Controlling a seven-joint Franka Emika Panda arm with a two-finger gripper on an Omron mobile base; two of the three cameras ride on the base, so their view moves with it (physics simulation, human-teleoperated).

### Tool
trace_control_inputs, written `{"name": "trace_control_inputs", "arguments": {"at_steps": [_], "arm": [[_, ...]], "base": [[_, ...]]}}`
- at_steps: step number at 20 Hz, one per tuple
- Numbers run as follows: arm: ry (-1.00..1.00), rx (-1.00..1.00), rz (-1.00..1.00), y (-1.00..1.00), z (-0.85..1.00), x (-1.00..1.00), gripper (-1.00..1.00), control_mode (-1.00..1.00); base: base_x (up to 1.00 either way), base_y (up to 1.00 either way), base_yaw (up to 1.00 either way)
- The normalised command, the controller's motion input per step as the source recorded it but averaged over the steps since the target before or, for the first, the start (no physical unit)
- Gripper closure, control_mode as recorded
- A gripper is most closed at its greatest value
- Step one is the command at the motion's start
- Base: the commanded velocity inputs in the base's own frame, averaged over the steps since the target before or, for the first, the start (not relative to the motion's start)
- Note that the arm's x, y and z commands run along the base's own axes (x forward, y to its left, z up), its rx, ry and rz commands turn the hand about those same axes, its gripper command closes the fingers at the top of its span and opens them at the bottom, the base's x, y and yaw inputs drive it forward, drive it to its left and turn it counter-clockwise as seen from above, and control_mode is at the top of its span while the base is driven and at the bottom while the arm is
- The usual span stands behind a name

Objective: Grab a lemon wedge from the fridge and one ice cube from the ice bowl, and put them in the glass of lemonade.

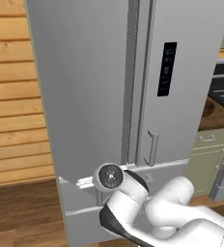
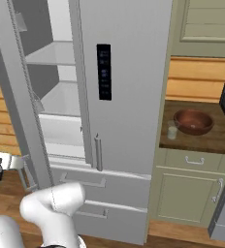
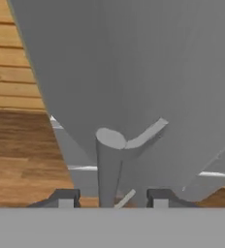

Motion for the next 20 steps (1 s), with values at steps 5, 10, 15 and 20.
{"name": "trace_control_inputs", "arguments": {"at_steps": [5,10,15,20], "arm": [[0.00,0.06,0.00,-0.32,1.00,-1.00,-1.00,-1.00],[0.00,0.13,0.00,-0.64,1.00,-1.00,-1.00,-1.00],[0.02,0.27,0.00,-0.97,1.00,-0.57,-1.00,-1.00],[0.16,0.37,0.15,-0.92,0.65,0.48,-1.00,-1.00]], "base": [[0.00,0.00,0.00],[0.00,0.00,0.00],[0.00,0.00,0.00],[0.00,0.00,0.00]]}}
